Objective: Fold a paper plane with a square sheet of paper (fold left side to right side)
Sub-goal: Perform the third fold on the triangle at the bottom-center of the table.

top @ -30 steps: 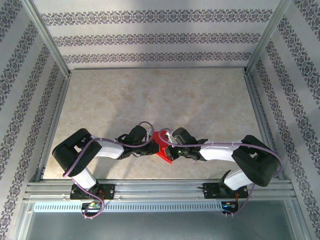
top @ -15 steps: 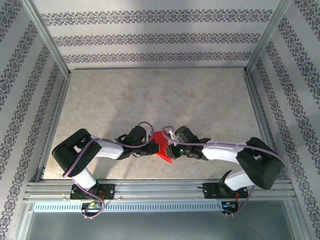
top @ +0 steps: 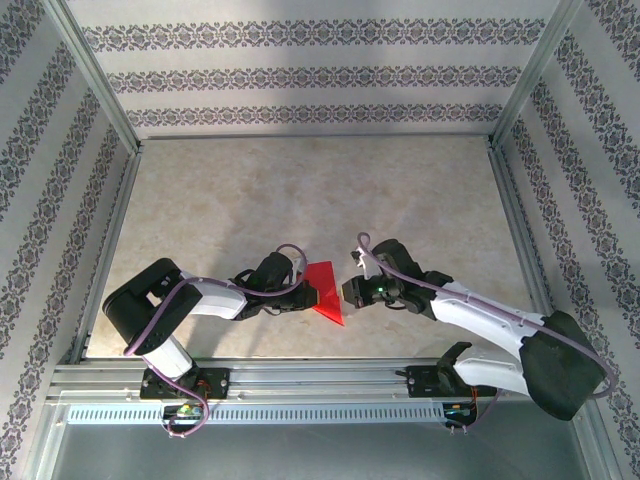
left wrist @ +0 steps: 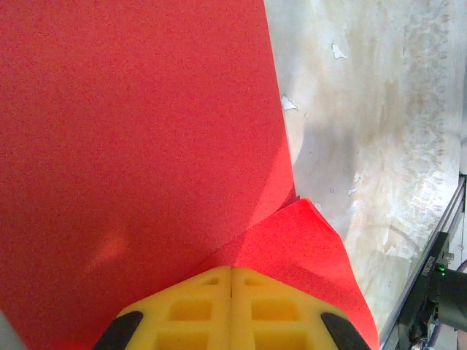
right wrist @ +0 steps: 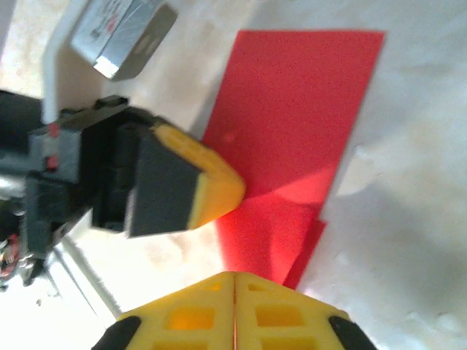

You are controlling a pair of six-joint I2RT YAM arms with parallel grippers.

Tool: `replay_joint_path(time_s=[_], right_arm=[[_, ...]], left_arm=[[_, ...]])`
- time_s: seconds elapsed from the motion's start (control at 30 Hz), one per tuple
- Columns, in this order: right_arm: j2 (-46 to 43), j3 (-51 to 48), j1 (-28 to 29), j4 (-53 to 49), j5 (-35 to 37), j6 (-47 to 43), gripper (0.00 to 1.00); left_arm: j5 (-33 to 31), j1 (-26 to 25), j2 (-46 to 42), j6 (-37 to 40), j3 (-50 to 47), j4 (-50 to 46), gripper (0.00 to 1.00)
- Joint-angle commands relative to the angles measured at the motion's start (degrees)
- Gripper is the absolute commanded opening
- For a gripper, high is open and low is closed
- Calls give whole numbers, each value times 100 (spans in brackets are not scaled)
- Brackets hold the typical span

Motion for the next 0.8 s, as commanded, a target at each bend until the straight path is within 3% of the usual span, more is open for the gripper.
replay_joint_path(time_s=[0.0, 0.77], right_arm=[[18, -239, 16, 37, -934, 734, 0], [1178, -354, 444, 635, -793, 1124, 0]], left_arm=[[-115, -82, -24, -48, -140, -417, 6], [-131, -83, -26, -64, -153, -405, 6]])
